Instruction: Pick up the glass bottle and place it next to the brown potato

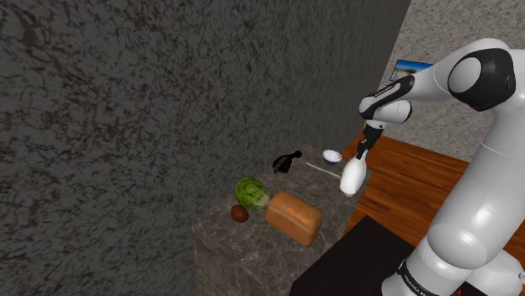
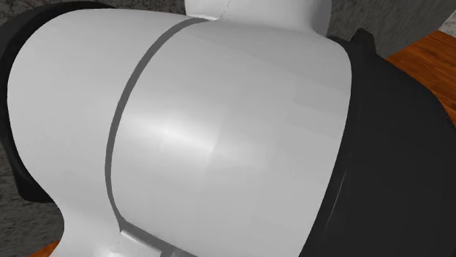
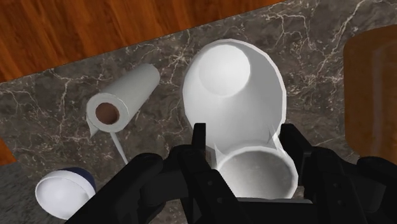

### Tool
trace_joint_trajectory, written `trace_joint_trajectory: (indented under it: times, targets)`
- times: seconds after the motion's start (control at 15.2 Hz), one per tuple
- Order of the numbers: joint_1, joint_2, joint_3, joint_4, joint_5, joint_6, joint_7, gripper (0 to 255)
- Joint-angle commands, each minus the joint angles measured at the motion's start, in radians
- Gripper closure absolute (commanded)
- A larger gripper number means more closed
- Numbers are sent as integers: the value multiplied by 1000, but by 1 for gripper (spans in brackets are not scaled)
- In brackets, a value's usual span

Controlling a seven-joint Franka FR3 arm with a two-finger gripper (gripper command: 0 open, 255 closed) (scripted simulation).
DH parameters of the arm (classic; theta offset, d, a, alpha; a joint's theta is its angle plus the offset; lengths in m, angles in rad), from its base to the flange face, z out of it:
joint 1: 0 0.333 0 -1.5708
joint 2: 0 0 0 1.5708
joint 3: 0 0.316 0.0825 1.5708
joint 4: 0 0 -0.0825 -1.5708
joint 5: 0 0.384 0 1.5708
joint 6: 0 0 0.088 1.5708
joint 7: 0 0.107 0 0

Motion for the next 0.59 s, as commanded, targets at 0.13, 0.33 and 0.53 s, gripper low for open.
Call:
trace_joint_trajectory:
  times: [0.13,0.33,0.53]
  targets:
    - [4,-37,-2,25,-32,-53,24,255]
    - [5,-61,-2,45,-52,-92,39,255]
    - [7,-82,-1,67,-69,-130,52,255]
